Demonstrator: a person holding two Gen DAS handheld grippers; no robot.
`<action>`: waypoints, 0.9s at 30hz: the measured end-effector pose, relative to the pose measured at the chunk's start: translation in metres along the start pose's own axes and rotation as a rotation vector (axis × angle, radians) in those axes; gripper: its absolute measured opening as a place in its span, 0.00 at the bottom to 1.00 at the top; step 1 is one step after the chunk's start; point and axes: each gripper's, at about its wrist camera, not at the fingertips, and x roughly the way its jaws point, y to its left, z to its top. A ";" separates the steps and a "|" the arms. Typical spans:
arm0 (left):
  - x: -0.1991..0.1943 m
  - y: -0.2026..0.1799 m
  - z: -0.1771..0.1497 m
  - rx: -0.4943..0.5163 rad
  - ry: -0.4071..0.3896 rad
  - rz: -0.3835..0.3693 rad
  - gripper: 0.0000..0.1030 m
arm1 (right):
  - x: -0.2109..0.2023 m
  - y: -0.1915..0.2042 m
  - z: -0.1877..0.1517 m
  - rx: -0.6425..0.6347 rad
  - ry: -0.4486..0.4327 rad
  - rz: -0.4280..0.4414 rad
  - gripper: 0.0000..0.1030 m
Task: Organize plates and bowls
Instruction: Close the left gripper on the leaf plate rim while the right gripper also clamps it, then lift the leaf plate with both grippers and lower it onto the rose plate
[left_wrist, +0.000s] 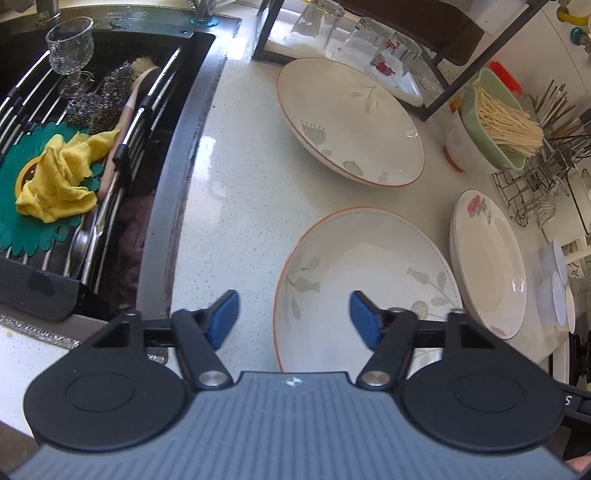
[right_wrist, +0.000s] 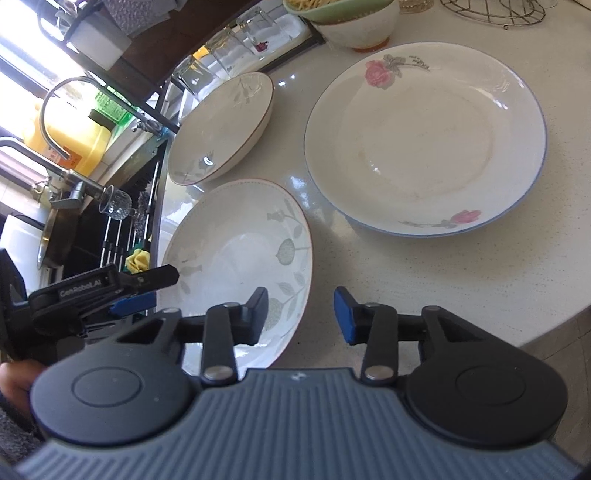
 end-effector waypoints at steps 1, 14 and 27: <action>0.001 0.000 0.000 0.005 -0.003 -0.006 0.56 | 0.002 0.000 0.000 0.005 0.001 0.001 0.33; 0.021 0.002 0.006 0.052 -0.010 -0.012 0.19 | 0.022 -0.011 -0.002 0.076 0.002 0.045 0.14; 0.003 0.004 0.007 0.001 -0.010 -0.071 0.18 | 0.013 -0.007 0.006 -0.009 -0.026 0.078 0.14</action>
